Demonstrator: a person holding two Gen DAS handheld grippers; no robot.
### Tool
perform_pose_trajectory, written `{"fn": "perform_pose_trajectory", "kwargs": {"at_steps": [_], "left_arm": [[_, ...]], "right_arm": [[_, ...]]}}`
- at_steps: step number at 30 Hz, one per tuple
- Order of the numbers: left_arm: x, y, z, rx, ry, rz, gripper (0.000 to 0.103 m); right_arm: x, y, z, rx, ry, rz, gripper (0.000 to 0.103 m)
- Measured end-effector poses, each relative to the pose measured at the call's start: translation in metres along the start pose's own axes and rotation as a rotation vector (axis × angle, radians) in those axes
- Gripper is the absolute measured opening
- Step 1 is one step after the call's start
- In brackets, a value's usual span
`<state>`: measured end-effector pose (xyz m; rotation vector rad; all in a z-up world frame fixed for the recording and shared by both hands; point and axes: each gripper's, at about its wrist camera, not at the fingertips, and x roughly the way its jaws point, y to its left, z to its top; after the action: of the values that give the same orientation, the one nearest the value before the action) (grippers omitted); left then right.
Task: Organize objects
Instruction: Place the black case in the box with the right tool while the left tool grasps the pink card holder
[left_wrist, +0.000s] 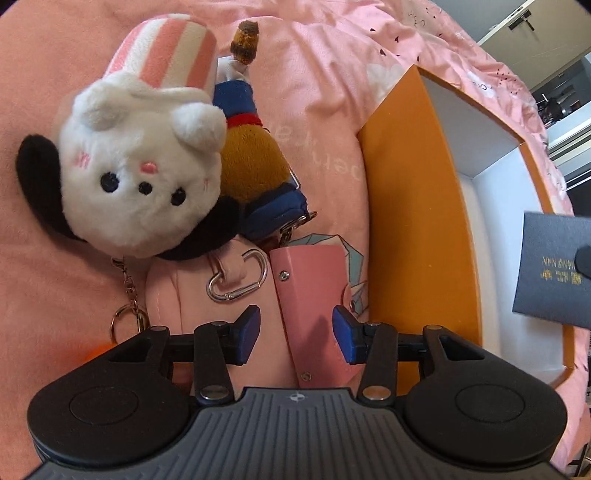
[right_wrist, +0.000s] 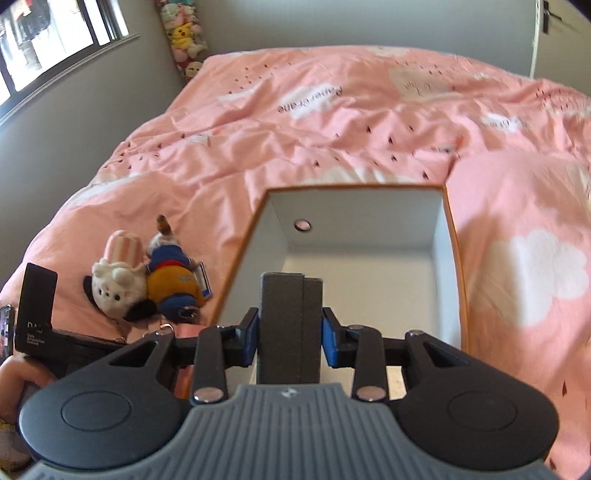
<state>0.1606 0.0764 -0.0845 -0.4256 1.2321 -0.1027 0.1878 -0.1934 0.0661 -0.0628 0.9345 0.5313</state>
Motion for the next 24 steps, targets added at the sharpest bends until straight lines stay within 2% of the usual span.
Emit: {"fn": "perform_pose_trajectory", "kwargs": {"at_steps": [8, 10, 16, 21, 24], "left_arm": [[0.018, -0.005, 0.002, 0.025, 0.008, 0.032, 0.055], [0.018, -0.008, 0.002, 0.042, -0.002, 0.036, 0.043], [0.001, -0.014, 0.002, 0.038, -0.045, -0.006, 0.025], [-0.005, -0.030, 0.005, 0.080, -0.054, -0.043, 0.021], [0.001, -0.035, 0.008, 0.084, -0.041, -0.037, 0.021]], "right_arm": [[0.015, -0.019, -0.013, 0.042, 0.040, 0.005, 0.036], [0.019, -0.024, -0.016, 0.040, 0.056, -0.024, 0.036], [0.029, -0.038, -0.028, 0.042, 0.126, -0.066, 0.036], [0.041, -0.043, -0.038, 0.047, 0.232, -0.033, 0.036], [0.049, -0.045, -0.040, 0.062, 0.290, -0.008, 0.036]]}}
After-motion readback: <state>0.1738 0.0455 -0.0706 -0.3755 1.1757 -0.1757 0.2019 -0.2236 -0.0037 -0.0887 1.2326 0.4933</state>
